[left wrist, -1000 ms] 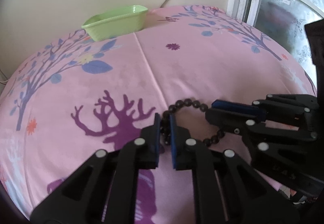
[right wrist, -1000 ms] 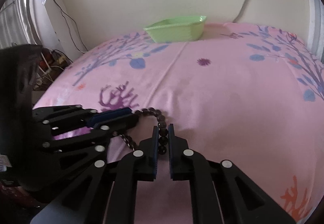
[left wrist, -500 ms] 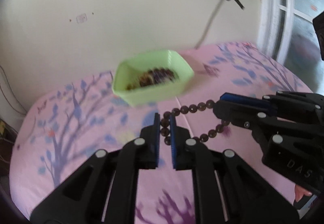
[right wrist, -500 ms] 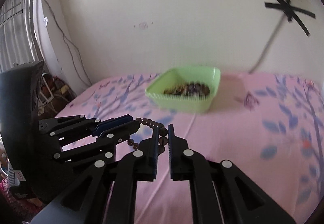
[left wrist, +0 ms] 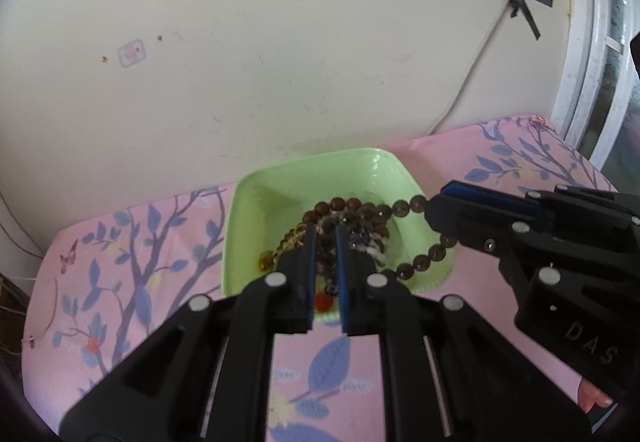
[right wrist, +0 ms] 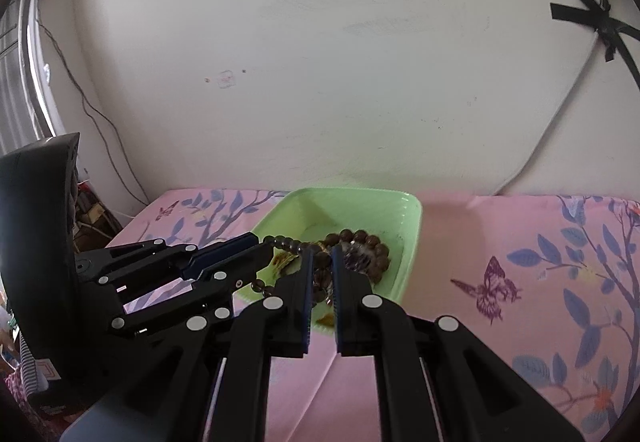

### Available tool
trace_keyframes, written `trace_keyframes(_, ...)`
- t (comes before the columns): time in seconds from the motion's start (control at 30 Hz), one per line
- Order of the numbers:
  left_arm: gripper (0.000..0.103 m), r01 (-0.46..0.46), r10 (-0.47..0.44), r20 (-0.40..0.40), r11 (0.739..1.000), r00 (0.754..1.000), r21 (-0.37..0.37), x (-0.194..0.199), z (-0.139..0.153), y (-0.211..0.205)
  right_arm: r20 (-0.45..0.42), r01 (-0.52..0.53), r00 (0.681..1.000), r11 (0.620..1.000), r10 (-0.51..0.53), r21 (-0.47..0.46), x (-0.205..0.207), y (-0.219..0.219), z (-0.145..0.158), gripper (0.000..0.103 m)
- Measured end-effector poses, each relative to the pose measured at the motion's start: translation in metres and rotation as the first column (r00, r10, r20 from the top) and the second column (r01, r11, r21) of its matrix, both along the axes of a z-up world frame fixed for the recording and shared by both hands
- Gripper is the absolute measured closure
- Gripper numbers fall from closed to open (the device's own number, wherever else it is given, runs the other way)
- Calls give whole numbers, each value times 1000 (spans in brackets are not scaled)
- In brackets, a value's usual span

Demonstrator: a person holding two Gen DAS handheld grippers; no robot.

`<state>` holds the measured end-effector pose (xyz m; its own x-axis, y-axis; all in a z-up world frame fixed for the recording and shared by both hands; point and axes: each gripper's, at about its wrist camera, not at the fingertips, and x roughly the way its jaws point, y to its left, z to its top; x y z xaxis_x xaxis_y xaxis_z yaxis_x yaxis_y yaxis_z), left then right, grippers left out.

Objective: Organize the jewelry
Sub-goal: 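Lift the black bracelet with both grippers and carry it into the green bowl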

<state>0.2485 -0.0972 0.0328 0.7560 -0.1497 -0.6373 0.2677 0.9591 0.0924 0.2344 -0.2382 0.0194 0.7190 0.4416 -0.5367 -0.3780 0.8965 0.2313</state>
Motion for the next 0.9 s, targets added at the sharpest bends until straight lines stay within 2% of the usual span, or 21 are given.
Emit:
trace_keyframes(0.4, 94, -17, 17, -36, 1000, 999, -11, 44, -8, 8, -33, -10, 999, 1000, 10, -13, 43, 11, -7, 103)
trace_keyframes(0.9, 94, -17, 17, -53, 1000, 998, -9, 65, -16, 15, -50, -11, 999, 1000, 10, -22, 59, 21, -14, 103)
